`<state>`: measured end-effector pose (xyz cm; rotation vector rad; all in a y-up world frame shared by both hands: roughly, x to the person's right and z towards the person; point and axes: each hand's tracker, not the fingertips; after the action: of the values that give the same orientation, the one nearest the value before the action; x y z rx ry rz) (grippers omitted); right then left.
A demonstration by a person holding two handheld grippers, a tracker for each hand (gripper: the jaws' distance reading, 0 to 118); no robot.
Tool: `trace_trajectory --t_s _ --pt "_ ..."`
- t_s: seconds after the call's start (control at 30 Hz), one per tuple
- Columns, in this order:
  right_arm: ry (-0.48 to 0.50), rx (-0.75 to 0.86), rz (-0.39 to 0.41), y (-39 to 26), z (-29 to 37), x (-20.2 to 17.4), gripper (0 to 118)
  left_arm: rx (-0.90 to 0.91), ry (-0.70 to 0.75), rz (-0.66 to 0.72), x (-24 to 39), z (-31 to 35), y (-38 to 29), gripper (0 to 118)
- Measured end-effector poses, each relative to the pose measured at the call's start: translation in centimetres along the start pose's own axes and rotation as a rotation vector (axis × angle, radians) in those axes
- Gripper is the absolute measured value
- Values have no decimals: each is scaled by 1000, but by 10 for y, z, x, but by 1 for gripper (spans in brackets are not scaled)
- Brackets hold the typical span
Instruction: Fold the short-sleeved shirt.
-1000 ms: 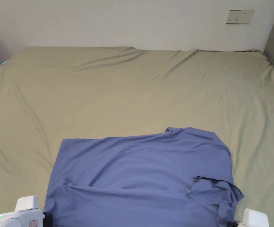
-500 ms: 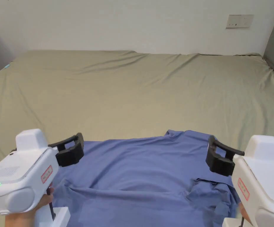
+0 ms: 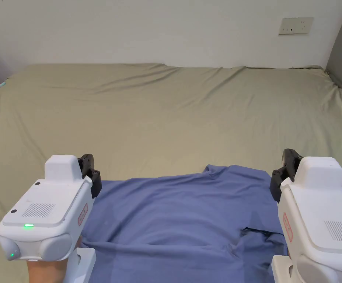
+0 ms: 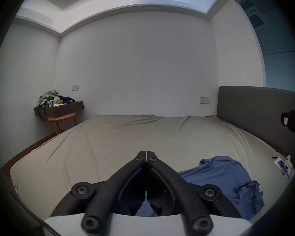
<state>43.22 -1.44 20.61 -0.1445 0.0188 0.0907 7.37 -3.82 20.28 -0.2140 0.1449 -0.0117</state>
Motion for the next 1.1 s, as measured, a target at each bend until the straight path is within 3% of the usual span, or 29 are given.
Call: trace_trajectory --t_s 0.17,0.3,0.57,0.6,0.67,0.7,0.73,0.77,0.87,0.9,0.97,1.0,1.07,1.1 --pt "4 -18 -1 0 -23 -1 1 -81 -30 -9 -11 -48 5 0" --pt "10 -43 11 -5 -47 -5 1 -263 -80 9 -38 -120 0 0" --pt "10 -119 38 -22 -97 -12 1 -584 -7 68 -94 -239 -29 2" --pt "10 -127 40 -24 -102 -13 1 -607 9 77 -99 -250 -36 12" --pt "9 -146 39 -28 -112 -13 2 -668 18 87 -105 -265 -48 67" --pt "8 -152 39 -30 -117 -13 1 -689 25 86 -107 -271 -55 88" --pt "6 -160 44 -33 -121 -14 2 -716 26 83 -107 -277 -61 105" --pt "2 -172 50 -35 -125 -14 2 -714 45 88 -107 -280 -67 106" --pt "-4 -190 50 -40 -135 -13 2 -786 39 94 -102 -285 -84 97" --pt "-4 -197 49 -42 -139 -12 2 -809 32 94 -100 -286 -89 88" --pt "-6 -216 41 -45 -145 -10 2 -840 25 82 -95 -288 -101 39" --pt "-5 -231 37 -48 -149 -8 2 -841 36 64 -90 -286 -106 36" --pt "0 -268 10 -52 -157 0 2 -776 31 56 -88 -280 -102 9" --pt "3 -281 2 -54 -163 5 2 -786 -18 89 -87 -280 -100 7"
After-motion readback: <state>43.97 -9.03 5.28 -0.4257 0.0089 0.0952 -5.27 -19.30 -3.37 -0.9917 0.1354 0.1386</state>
